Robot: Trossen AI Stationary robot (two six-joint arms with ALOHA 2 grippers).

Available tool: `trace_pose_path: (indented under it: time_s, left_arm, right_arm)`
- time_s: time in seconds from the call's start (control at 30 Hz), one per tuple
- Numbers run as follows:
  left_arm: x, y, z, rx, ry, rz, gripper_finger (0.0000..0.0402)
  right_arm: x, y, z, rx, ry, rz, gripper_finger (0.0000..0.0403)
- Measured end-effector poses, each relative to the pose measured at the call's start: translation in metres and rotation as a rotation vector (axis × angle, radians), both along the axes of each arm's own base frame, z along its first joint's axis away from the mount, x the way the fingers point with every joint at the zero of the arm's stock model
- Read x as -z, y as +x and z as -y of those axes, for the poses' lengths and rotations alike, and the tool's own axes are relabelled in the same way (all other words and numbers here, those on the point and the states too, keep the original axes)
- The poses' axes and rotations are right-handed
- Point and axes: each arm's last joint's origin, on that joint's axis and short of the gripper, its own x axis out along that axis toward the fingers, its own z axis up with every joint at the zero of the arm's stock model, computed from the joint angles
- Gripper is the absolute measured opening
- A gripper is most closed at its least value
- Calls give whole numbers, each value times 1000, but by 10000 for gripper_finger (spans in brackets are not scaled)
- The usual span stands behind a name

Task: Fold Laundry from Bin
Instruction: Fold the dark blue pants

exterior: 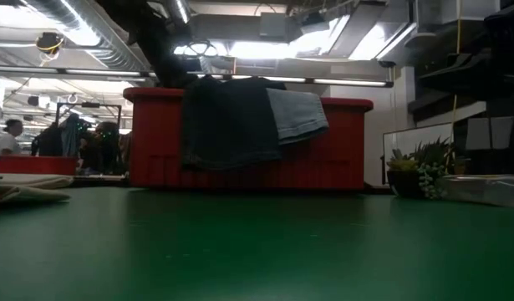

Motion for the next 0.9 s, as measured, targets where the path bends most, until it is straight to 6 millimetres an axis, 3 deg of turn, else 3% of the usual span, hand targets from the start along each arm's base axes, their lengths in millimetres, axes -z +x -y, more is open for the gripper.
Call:
trace_pose_path:
  time_s: [0.23, 0.47, 0.6, 0.8, 0.9]
  left_arm:
    - [10, 4, -6, -23, 36, -100, 260]
    - [25, 9, -11, 15, 12, -175, 229]
    - [25, 12, -9, -14, 47, -217, 171]
    - [24, 15, -5, -34, 75, -248, 29]
    - [21, 18, -4, -28, 83, -248, 18]
  right_arm:
    - [0, 0, 0, 0, 0, 0, 12]
    - [0, 0, 0, 0, 0, 0, 12]
    - [0, 0, 0, 0, 0, 0, 12]
    - [0, 0, 0, 0, 0, 0, 12]
    - [0, 0, 0, 0, 0, 0, 12]
